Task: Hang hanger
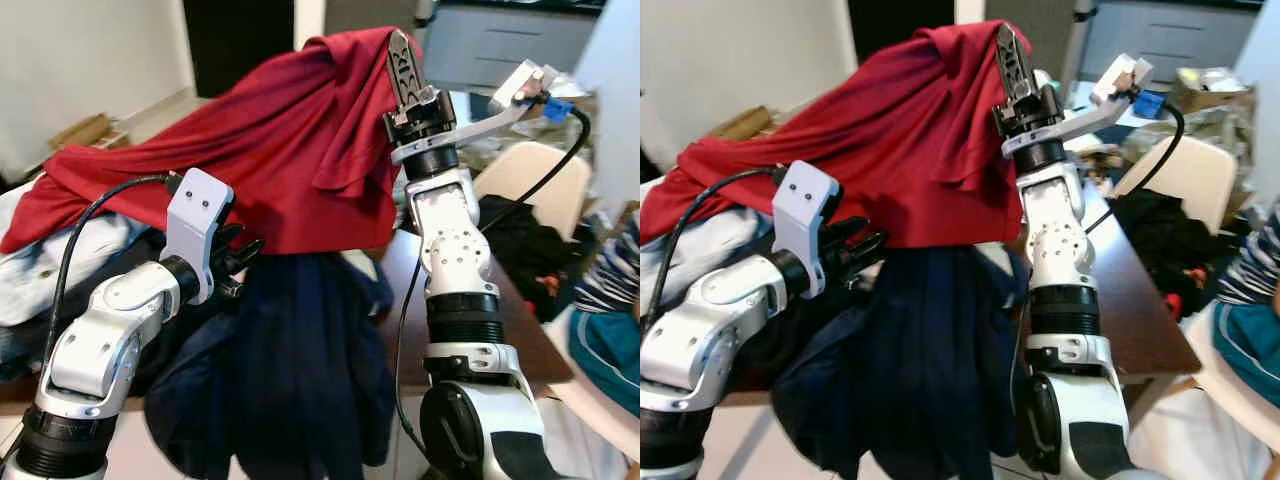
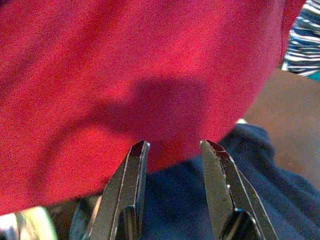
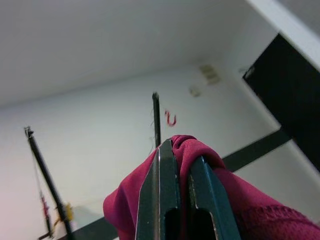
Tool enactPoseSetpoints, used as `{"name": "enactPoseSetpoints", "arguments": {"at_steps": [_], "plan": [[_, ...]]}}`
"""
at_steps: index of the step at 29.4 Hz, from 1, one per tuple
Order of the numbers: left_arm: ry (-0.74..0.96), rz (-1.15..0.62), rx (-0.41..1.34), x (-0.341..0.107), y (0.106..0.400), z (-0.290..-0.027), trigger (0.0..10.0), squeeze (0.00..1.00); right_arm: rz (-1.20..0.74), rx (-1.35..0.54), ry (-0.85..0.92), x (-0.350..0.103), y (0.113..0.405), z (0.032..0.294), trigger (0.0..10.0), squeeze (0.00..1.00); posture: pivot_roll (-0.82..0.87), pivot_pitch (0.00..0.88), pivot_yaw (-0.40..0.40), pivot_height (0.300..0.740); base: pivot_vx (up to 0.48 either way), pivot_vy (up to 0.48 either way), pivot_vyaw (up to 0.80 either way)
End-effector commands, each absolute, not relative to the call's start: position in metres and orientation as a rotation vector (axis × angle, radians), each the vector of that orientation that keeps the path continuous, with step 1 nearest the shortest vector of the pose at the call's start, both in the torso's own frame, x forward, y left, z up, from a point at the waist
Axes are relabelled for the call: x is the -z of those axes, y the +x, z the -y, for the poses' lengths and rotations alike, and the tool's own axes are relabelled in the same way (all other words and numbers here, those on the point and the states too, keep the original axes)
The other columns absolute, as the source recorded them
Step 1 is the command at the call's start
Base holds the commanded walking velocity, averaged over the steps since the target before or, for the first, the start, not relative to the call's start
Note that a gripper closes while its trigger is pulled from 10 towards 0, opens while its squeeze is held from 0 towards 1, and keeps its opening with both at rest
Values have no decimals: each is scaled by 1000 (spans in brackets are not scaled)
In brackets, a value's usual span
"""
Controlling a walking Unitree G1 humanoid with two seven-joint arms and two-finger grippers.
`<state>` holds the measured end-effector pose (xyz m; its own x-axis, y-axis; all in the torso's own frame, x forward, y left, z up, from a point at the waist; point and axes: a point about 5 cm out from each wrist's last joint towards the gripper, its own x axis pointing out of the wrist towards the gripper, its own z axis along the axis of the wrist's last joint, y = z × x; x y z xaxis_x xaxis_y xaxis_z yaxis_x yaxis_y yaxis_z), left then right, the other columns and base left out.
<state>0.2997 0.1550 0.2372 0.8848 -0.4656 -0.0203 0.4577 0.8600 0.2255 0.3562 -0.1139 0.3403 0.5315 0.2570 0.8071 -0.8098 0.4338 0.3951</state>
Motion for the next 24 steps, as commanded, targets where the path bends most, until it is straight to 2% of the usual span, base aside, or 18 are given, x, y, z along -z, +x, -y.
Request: {"name": "enactPoseSetpoints", "arguments": {"at_steps": [1, 24], "plan": [[245, 39, 487, -238, 299, -154, 10000, 0, 788, -789, 887, -353, 350, 113, 10000, 0, 210, 0, -48, 740, 0, 0, -800], [246, 33, 482, -237, 299, -157, 10000, 0, 850, -815, 1055, -372, 342, 130, 10000, 0, 212, 0, -52, 740, 0, 0, -800]]}}
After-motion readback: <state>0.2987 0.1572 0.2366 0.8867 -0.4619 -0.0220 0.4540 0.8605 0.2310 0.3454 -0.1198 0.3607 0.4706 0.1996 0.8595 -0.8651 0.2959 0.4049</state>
